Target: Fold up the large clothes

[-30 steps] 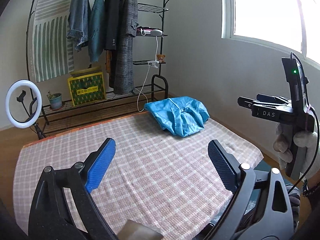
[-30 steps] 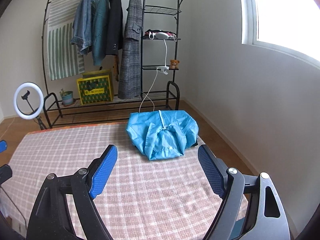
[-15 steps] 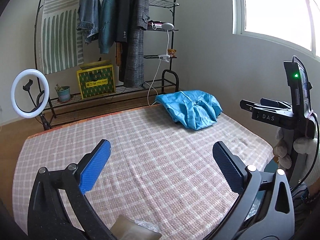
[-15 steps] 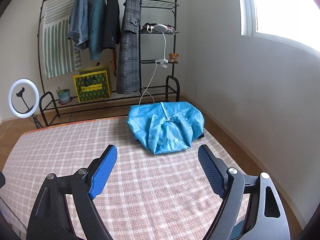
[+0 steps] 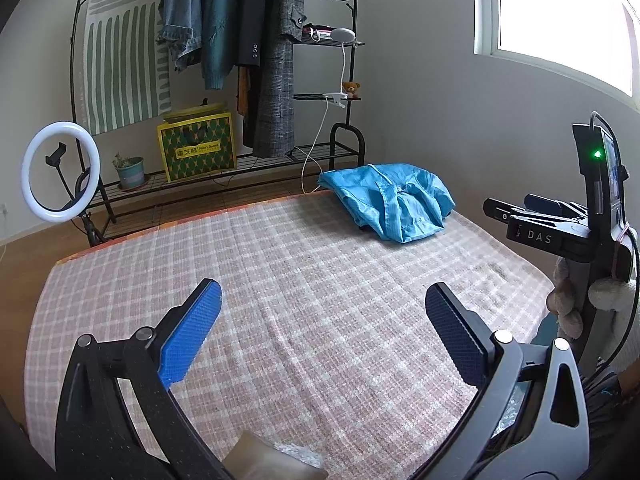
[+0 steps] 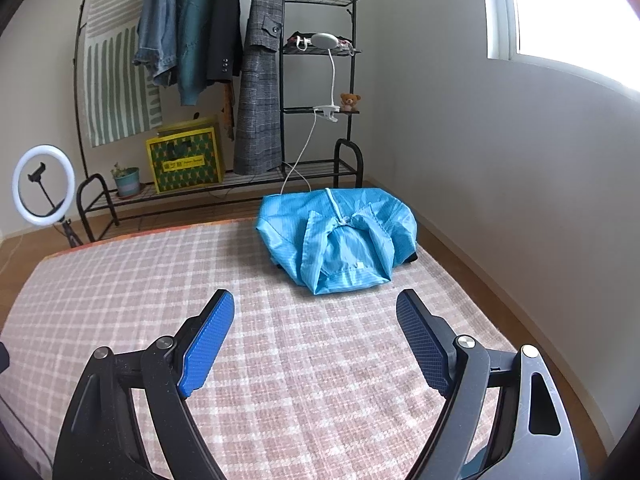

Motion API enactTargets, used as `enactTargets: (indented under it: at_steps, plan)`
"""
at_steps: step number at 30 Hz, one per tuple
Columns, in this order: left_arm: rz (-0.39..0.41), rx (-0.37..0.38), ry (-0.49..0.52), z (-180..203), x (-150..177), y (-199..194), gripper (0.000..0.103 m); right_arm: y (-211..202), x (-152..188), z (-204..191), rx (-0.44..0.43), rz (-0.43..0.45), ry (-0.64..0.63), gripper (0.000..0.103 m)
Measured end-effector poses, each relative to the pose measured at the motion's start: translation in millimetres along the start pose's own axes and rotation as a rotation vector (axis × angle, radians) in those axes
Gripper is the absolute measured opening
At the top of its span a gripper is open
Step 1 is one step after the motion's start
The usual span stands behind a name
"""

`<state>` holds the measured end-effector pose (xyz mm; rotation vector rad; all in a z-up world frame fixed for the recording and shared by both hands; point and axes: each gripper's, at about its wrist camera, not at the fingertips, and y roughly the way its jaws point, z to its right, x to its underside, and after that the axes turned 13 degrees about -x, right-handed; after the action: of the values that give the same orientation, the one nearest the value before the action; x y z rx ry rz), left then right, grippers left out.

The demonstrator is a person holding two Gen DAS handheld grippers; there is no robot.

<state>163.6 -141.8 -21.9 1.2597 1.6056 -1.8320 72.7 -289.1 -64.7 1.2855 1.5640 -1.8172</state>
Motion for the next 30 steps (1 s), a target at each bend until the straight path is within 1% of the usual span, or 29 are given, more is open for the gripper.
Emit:
enactTargets:
  at_steps: [23,30]
  plan:
    - [0.001,0.011,-0.006,-0.2,0.6,-4.3,0.103,2.7,-0.7,-0.8,-0.015,-0.003,0.006,0.083]
    - [-0.009,0.024,-0.029,0.2,-0.9,-7.2,0.103,5.2,-1.8,-4.3,-0.023,-0.011,0.002,0.083]
